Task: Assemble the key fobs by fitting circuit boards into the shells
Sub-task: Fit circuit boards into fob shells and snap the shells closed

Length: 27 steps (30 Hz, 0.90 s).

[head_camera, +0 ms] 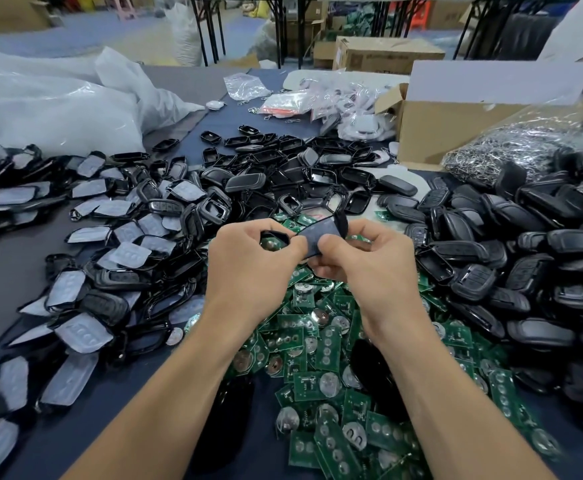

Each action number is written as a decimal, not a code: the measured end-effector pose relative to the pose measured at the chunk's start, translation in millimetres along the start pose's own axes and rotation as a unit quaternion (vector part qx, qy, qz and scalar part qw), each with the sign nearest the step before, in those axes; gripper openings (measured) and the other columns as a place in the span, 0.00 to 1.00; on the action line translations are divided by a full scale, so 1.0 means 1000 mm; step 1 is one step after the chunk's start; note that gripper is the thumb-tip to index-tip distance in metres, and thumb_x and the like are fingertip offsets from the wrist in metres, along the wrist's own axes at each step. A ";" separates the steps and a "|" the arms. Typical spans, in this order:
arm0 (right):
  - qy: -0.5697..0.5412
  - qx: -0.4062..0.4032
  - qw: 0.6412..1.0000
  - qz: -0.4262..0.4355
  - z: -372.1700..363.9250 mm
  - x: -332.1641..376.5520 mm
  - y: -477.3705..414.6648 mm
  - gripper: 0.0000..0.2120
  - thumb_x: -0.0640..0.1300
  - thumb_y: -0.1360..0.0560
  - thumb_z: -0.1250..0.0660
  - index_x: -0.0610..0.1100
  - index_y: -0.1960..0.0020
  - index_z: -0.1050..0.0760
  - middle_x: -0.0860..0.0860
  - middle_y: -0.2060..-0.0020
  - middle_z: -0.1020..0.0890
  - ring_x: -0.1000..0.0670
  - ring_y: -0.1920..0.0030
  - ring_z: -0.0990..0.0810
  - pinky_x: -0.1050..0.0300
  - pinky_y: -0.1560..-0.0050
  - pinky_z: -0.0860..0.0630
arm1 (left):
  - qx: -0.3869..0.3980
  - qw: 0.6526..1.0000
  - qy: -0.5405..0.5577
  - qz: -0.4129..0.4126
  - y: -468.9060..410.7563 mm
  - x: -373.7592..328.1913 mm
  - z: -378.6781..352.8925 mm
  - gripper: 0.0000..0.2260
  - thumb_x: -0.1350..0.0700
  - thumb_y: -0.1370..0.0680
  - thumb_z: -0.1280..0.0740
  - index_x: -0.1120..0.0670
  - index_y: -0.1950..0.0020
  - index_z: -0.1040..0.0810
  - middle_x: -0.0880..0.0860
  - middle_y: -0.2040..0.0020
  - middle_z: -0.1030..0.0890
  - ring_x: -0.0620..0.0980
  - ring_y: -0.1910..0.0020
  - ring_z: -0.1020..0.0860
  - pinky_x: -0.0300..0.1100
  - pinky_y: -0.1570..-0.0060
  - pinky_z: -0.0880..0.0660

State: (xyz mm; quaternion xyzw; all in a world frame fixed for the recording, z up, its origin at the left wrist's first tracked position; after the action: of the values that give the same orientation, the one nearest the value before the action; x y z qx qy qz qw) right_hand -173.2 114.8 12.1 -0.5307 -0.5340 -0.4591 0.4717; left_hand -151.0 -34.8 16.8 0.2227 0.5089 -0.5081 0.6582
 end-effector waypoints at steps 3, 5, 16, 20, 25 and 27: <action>0.071 0.033 0.997 0.026 0.009 0.006 -0.002 0.10 0.57 0.29 0.25 0.52 0.55 0.12 0.47 0.61 0.12 0.45 0.59 0.12 0.49 0.55 0.15 | -0.007 0.999 -0.034 -0.036 -0.003 0.000 0.007 0.07 0.52 0.26 0.22 0.45 0.63 0.16 0.40 0.79 0.26 0.42 0.81 0.33 0.32 0.79 0.37; 0.054 0.059 0.997 -0.001 0.013 0.013 -0.001 0.13 0.63 0.27 0.26 0.54 0.57 0.12 0.45 0.61 0.12 0.44 0.60 0.12 0.52 0.57 0.15 | -0.011 0.993 -0.080 -0.089 -0.003 -0.001 0.012 0.05 0.53 0.25 0.22 0.45 0.60 0.14 0.38 0.72 0.20 0.40 0.75 0.26 0.33 0.73 0.30; -0.008 0.181 0.983 -0.008 0.016 0.011 -0.001 0.19 0.34 0.36 0.17 0.47 0.48 0.12 0.45 0.53 0.11 0.46 0.54 0.12 0.54 0.52 0.16 | -0.060 0.973 -0.074 -0.210 0.010 -0.006 0.009 0.16 0.49 0.27 0.23 0.38 0.40 0.18 0.35 0.67 0.21 0.40 0.65 0.21 0.27 0.64 0.28; 0.157 0.086 0.979 0.092 0.011 0.013 0.003 0.19 0.38 0.34 0.18 0.56 0.48 0.12 0.58 0.58 0.11 0.57 0.55 0.12 0.62 0.51 0.17 | -0.011 0.998 0.033 -0.051 0.003 0.000 -0.003 0.10 0.55 0.27 0.19 0.42 0.63 0.15 0.38 0.74 0.23 0.39 0.78 0.28 0.28 0.76 0.36; 0.242 0.015 0.963 0.122 0.008 0.012 0.007 0.20 0.42 0.35 0.17 0.61 0.48 0.14 0.65 0.62 0.14 0.65 0.59 0.15 0.74 0.57 0.23 | 0.186 0.961 0.195 0.063 -0.008 0.009 0.009 0.13 0.66 0.30 0.26 0.51 0.51 0.10 0.49 0.78 0.31 0.46 0.80 0.38 0.34 0.77 0.40; 0.251 -0.007 0.960 0.121 0.008 0.011 0.006 0.21 0.42 0.34 0.18 0.58 0.45 0.14 0.65 0.61 0.15 0.65 0.60 0.16 0.75 0.59 0.24 | 0.218 0.954 0.195 0.067 -0.009 0.008 0.012 0.16 0.66 0.32 0.29 0.52 0.48 0.11 0.48 0.76 0.32 0.45 0.79 0.38 0.34 0.77 0.40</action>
State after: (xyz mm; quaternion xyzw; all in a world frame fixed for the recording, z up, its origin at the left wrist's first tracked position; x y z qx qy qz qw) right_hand -167.3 124.1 21.6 -0.4625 -0.3270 -0.5204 0.6390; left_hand -154.0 -52.1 16.1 0.4894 0.4877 -0.5081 0.5143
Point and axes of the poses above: each hand's wrist, its own y-axis away from the middle knuckle, its own z-axis out of the back of the hand, x = y × z, the point moved 1 cm from there along -y, towards the middle knuckle
